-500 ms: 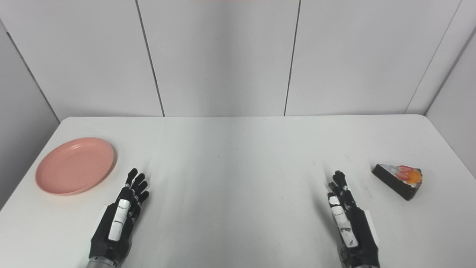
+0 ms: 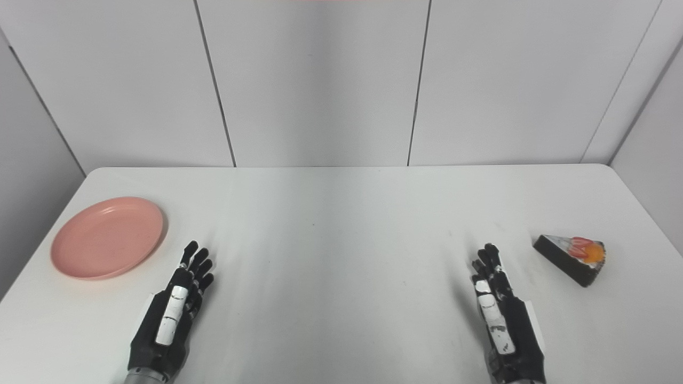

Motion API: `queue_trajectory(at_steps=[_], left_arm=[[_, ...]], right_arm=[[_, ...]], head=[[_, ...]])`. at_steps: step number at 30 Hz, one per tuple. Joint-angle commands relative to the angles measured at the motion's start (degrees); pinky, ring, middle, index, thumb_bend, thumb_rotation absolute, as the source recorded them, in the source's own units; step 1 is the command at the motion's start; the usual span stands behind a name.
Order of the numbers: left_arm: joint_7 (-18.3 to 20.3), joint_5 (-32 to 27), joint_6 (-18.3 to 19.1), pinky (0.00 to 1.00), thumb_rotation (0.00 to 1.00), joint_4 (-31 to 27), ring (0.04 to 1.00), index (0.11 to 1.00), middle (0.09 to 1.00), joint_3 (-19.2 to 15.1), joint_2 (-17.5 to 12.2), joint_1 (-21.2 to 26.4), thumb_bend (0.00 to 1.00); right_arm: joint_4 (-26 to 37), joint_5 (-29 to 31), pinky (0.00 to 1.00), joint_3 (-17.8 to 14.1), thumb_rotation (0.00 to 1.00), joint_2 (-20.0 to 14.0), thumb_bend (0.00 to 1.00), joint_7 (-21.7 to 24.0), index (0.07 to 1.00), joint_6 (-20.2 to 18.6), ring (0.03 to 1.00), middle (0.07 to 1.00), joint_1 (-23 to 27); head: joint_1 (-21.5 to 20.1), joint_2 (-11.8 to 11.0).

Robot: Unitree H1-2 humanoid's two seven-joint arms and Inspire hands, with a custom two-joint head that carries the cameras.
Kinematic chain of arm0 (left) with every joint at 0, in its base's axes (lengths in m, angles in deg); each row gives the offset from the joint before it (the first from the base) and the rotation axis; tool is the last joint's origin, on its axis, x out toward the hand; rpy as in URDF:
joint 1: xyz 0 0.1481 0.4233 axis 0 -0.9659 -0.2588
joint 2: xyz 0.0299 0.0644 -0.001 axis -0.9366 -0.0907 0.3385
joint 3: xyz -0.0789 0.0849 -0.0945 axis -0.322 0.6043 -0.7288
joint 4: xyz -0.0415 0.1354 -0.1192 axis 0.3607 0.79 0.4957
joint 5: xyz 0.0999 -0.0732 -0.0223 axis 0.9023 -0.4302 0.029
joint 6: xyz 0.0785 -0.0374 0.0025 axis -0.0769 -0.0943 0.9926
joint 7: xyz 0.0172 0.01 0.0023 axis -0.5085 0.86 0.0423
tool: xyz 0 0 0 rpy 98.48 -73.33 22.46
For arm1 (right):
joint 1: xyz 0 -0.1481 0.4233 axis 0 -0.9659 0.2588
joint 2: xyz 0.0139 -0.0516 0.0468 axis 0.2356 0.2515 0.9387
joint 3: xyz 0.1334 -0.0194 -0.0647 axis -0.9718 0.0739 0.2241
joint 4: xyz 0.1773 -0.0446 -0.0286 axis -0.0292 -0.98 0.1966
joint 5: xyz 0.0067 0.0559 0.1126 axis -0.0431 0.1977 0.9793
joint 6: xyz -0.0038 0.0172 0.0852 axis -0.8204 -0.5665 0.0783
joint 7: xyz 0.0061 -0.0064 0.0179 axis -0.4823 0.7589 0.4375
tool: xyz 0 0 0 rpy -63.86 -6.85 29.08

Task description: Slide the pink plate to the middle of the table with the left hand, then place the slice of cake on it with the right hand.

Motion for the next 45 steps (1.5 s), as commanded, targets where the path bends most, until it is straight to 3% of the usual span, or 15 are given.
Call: queue_trajectory(at_steps=[1, 25, 29, 40, 45], left_arm=[[0.44, -0.33, -0.19, 1.0, 0.82, -1.07, 1.0, 1.0, 1.0, 0.3, -0.36, 0.64, 0.8], [0.28, 0.55, 1.44, 1.0, 0.83, -1.4, 1.0, 1.0, 1.0, 0.63, -0.57, 0.65, 0.81], [0.68, 0.6, -0.11, 1.0, 0.83, 0.6, 1.0, 1.0, 1.0, 0.96, -0.37, 0.88, 0.79], [-0.47, 3.77, -6.27, 1.0, 0.88, 10.17, 1.0, 1.0, 1.0, 2.76, 1.36, 3.41, 0.75], [-0.79, 4.65, -8.79, 1.0, 0.86, 13.66, 0.999, 1.0, 1.0, 3.23, 2.41, 4.51, 0.72]], right_arm=[[-0.39, 0.69, 1.0, 0.42, 0.8, 0.37, 0.83, 0.55, 0.984, 1.72, 0.971, 0.972, -0.82], [-0.45, 0.7, 1.0, 1.23, 0.78, -0.55, 0.85, 0.64, 0.979, 0.39, 0.961, 0.956, -0.81], [-2.74, 1.44, 1.0, 0.99, 0.78, -0.78, 0.86, 1.29, 0.972, 1.69, 0.962, 0.956, -0.42], [-17.69, 3.54, 0.99, -0.74, 0.78, -3.15, 0.88, 5.38, 0.97, 11.0, 0.944, 0.939, 3.36], [-23.96, 5.07, 1.0, -1.37, 0.77, -4.19, 0.87, 7.41, 0.968, 14.42, 0.942, 0.936, 5.18]], head=[[0.01, 0.04], [0.22, -0.41], [1.29, -2.7], [6.99, -11.17], [8.5, -13.5]])
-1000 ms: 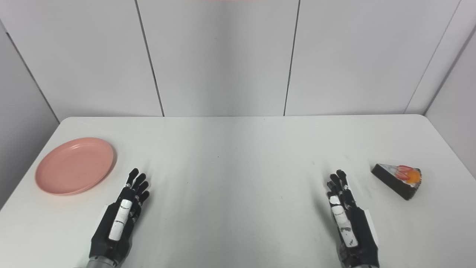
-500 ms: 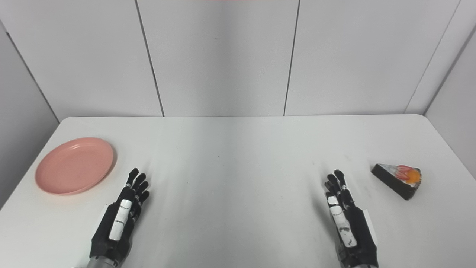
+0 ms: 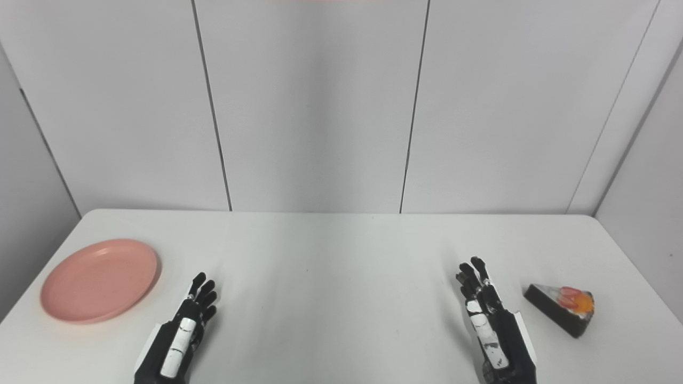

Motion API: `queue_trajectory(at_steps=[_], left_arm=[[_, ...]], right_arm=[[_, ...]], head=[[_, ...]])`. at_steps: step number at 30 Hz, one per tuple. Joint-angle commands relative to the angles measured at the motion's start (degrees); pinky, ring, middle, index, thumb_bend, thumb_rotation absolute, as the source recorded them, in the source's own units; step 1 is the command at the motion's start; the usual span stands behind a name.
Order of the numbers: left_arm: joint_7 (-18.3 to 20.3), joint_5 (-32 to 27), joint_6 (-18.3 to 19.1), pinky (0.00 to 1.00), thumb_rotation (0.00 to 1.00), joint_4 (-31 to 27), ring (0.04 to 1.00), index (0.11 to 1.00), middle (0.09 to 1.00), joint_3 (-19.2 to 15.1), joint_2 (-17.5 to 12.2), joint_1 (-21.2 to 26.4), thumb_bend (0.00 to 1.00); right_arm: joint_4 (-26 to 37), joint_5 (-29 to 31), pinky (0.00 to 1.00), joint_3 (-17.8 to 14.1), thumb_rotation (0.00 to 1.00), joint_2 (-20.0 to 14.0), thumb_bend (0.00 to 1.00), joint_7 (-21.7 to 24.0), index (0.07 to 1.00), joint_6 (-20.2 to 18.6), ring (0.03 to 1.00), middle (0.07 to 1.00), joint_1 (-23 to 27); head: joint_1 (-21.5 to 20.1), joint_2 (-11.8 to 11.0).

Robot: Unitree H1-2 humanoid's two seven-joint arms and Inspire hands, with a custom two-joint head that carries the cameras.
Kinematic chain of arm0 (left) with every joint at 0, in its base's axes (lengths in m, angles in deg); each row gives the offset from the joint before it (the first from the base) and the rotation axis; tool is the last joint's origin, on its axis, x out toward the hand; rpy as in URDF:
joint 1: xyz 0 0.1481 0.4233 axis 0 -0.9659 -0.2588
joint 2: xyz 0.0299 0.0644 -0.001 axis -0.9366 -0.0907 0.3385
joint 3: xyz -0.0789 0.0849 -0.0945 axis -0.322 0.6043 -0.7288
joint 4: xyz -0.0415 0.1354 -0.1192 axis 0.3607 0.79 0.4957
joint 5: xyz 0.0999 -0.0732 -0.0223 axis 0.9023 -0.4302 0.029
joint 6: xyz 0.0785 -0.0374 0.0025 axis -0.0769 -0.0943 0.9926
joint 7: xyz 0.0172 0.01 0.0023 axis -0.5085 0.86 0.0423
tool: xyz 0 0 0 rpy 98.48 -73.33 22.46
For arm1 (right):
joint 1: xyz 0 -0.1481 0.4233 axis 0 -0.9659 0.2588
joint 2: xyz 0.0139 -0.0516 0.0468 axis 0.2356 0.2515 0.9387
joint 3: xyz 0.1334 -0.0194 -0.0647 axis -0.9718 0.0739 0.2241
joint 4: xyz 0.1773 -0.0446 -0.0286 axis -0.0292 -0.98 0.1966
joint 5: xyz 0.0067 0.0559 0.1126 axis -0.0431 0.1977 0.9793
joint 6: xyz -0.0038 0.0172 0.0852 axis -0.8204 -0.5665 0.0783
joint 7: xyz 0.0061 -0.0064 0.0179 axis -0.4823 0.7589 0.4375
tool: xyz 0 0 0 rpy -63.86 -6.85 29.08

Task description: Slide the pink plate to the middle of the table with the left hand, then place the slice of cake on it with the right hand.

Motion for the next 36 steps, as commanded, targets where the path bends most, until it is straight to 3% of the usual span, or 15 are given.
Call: queue_trajectory(at_steps=[1, 5, 11, 27, 36], left_arm=[[-0.5, 0.43, -3.47, 1.0, 0.86, 4.6, 0.999, 1.0, 1.0, 0.82, 1.61, -1.42, 0.72], [-0.6, 0.91, -4.92, 1.0, 0.85, 7.01, 0.999, 1.0, 1.0, 0.79, 2.19, -0.59, 0.73], [-0.67, 1.38, -6.46, 1.0, 0.85, 8.71, 0.998, 1.0, 1.0, 0.65, 2.55, -0.03, 0.73], [-1.18, 1.65, -5.18, 1.0, 0.84, 4.2, 0.995, 1.0, 1.0, 0.95, 3.07, -2.11, 0.73], [-1.57, 1.51, -5.53, 1.0, 0.86, 4.44, 1.0, 1.0, 1.0, 0.64, 3.21, -1.47, 0.75]], right_arm=[[-9.14, 1.25, 1.0, -0.14, 0.77, 0.59, 0.87, 1.97, 0.968, 3.89, 0.942, 0.936, -4.67], [-12.57, 1.94, 1.0, -0.46, 0.76, 0.1, 0.88, 3.27, 0.967, 5.08, 0.944, 0.935, -3.51], [-15.16, 1.85, 1.0, -0.74, 0.76, -0.17, 0.89, 4.26, 0.971, 6.38, 0.94, 0.93, -2.52], [-10.91, 2.36, 1.0, -0.74, 0.79, -1.22, 0.86, 4.71, 0.963, 4.47, 0.929, 0.924, -4.89], [-10.23, 0.92, 0.94, -0.67, 0.78, -2.01, 0.89, 3.38, 0.923, 2.03, 0.897, 0.895, -5.04]], head=[[0.66, -1.05], [1.34, -2.66], [1.43, -3.13], [5.87, 1.55], [5.76, 2.32]])
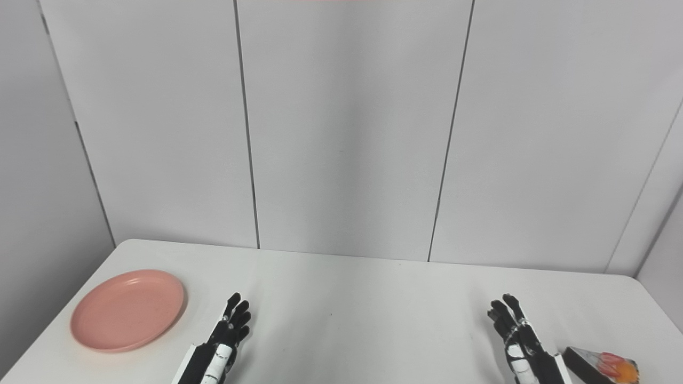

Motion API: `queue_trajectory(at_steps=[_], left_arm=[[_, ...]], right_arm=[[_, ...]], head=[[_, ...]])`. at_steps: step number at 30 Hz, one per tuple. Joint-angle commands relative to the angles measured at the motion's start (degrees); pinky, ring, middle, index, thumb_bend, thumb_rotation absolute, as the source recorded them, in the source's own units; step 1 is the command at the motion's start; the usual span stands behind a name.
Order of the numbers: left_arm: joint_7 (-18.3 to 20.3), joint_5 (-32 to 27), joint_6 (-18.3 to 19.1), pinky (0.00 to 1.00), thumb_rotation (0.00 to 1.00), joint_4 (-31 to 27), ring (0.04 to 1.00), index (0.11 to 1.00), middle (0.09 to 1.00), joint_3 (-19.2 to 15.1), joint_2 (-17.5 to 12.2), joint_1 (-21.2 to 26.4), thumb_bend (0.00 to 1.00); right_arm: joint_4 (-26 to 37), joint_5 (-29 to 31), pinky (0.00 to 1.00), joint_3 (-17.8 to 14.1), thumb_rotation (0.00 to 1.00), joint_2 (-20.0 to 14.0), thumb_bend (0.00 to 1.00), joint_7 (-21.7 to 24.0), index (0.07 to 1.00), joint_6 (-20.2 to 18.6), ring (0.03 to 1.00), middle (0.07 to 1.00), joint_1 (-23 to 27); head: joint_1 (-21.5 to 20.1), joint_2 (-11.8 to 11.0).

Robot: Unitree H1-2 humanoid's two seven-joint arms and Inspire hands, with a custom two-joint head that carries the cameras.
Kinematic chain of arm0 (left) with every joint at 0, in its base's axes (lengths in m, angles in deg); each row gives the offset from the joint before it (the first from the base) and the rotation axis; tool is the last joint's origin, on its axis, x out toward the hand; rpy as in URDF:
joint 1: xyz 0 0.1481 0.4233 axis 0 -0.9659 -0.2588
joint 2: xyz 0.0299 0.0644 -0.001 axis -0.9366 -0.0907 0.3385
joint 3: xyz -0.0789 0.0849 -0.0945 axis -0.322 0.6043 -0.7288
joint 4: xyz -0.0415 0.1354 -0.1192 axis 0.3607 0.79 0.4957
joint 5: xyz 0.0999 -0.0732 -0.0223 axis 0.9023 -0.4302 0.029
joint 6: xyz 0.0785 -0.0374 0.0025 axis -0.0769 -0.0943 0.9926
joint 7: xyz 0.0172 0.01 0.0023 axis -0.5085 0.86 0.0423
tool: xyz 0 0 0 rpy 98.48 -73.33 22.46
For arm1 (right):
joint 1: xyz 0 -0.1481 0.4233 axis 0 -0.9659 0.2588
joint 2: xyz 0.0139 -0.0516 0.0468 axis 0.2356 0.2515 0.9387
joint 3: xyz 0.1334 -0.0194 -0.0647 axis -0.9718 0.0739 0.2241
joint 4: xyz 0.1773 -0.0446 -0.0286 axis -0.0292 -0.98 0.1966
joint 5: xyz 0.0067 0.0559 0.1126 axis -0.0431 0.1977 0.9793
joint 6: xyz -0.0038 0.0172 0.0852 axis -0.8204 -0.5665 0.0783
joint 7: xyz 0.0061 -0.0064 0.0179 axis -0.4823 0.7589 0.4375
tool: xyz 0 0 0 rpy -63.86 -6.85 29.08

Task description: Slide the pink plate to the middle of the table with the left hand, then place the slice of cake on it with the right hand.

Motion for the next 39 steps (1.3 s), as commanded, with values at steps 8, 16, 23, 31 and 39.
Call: queue_trajectory(at_steps=[8, 16, 23, 31, 39], left_arm=[[-1.61, 0.55, -3.78, 1.0, 0.85, 1.84, 0.999, 1.0, 1.0, -0.55, 0.26, -2.24, 0.73], [-4.69, 3.45, -9.81, 0.97, 0.87, -0.74, 0.973, 1.0, 0.997, -2.65, -0.99, 2.14, 0.73], [-6.12, 0.93, -8.96, 0.93, 0.86, -2.13, 0.928, 0.99, 0.956, -6.74, -3.73, 8.74, 0.81], [-6.85, -0.18, -7.65, 0.85, 0.89, -0.22, 0.87, 0.807, 0.859, -11.04, -9.53, 16.15, 0.83], [-7.76, 0.63, -12.19, 0.83, 0.87, 12.36, 0.852, 0.795, 0.853, -13.9, -17.09, 23.81, 0.92]], right_arm=[[-3.23, -5.18, 0.86, 0.89, 0.77, 0.53, 0.91, -4.76, 0.923, -8.69, 0.859, 0.877, -8.2], [-2.67, -3.63, 0.81, 0.69, 0.73, 1.22, 0.91, -4.19, 0.893, -7.29, 0.836, 0.852, -8.37], [-2.78, -3.86, 0.81, 0.71, 0.72, 1.66, 0.92, -4.89, 0.884, -7.39, 0.831, 0.841, -8.41], [-1.37, -4.14, 0.8, 1.08, 0.71, 2.31, 0.92, -5.26, 0.881, -8.16, 0.826, 0.839, -8.82], [-1.68, -4.08, 0.8, 1.28, 0.72, 2.18, 0.91, -4.93, 0.888, -8.2, 0.827, 0.84, -8.76]], head=[[-0.84, 0.72], [-1.12, 1.06], [-2.22, 1.07], [-2.56, 1.25], [-2.69, 1.42]])
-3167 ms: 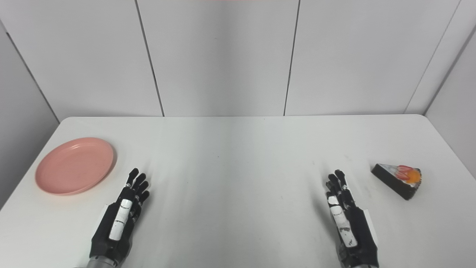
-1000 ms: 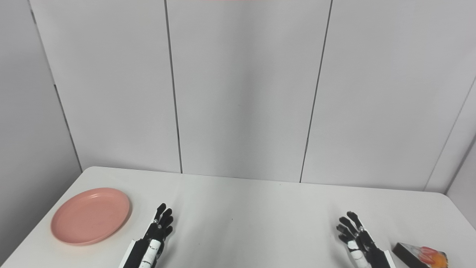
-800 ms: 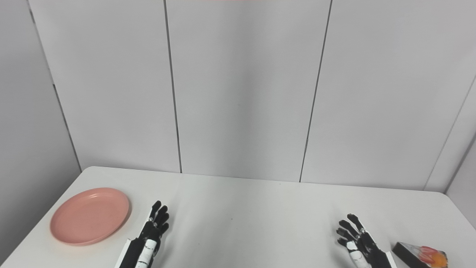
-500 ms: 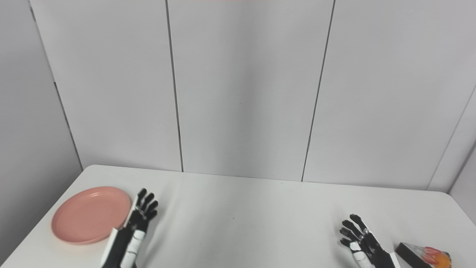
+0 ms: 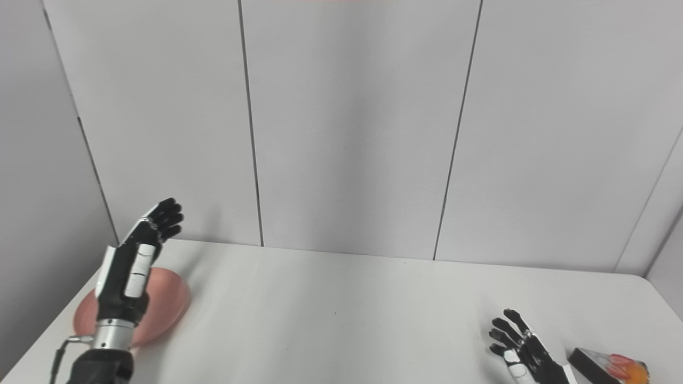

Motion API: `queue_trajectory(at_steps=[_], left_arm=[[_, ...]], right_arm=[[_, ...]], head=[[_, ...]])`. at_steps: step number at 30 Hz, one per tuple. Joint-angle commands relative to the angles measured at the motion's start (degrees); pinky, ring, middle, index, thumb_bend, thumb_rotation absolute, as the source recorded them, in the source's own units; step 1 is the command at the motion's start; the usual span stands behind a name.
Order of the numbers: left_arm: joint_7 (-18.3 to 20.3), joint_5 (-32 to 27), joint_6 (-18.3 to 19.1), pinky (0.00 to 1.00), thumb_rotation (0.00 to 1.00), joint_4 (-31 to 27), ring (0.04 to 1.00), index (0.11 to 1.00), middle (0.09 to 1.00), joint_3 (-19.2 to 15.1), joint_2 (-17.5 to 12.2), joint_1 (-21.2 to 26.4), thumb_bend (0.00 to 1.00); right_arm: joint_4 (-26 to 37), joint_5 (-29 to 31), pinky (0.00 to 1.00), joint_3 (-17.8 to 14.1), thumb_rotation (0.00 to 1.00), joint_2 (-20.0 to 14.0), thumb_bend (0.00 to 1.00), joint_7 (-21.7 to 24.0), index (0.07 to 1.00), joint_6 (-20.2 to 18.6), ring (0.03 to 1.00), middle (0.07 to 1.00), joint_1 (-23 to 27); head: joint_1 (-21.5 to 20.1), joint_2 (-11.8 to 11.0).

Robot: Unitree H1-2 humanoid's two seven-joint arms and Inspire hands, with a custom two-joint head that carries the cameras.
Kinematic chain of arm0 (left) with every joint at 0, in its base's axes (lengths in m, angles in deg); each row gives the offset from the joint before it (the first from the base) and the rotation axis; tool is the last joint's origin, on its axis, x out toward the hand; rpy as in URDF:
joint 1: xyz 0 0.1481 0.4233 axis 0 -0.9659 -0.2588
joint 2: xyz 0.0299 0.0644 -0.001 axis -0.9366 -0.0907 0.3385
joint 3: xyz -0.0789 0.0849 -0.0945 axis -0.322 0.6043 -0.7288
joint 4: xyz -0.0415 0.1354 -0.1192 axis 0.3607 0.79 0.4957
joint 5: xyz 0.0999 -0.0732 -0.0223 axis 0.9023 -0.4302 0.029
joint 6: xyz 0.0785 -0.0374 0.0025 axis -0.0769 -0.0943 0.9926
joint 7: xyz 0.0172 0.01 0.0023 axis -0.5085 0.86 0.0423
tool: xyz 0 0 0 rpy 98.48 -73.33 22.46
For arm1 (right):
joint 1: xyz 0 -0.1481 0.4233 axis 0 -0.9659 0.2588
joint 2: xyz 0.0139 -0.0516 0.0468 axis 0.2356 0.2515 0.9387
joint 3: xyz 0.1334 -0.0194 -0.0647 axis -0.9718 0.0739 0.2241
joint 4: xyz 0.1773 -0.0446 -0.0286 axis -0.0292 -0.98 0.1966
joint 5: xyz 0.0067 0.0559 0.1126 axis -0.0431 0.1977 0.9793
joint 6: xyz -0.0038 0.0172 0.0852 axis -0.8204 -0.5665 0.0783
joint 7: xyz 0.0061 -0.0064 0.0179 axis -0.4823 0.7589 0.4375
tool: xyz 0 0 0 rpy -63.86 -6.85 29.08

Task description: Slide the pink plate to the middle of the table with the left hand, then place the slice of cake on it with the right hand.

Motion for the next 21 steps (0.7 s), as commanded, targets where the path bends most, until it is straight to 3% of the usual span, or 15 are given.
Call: queue_trajectory(at_steps=[1, 11, 16, 21], left_arm=[[-1.26, 1.15, -3.46, 0.84, 0.87, 1.48, 0.857, 0.8, 0.854, -0.72, -3.43, 4.69, 0.93], [-1.4, 2.54, -6.03, 0.82, 0.9, 17.09, 0.85, 0.802, 0.856, -0.95, -11.8, 9.97, 0.86], [1.97, -1.56, -6.02, 0.82, 0.85, 25.3, 0.86, 0.795, 0.851, -3.24, -13.66, 12.5, 0.9], [4.82, -3.35, -6.04, 0.85, 0.87, 31.93, 0.892, 0.814, 0.872, -5.75, -15.72, 14.24, 0.9]], right_arm=[[-4.93, 0.23, 0.8, 0.82, 0.72, 2.25, 0.91, 0.18, 0.888, -1.05, 0.826, 0.839, -7.14], [-5.63, 1.08, 0.8, 0.59, 0.73, 1.58, 0.91, 1.16, 0.885, -1.29, 0.83, 0.843, -7.03], [-5.67, 1.63, 0.8, 0.54, 0.73, 1.48, 0.92, 1.46, 0.88, -1.16, 0.832, 0.849, -7.13], [-6.07, 1.4, 0.79, 0.5, 0.74, 1.41, 0.92, 1.46, 0.88, -0.71, 0.826, 0.845, -7.03]], head=[[0.05, 0.06], [0.75, 0.03], [1.08, 0.06], [0.88, 0.23]])
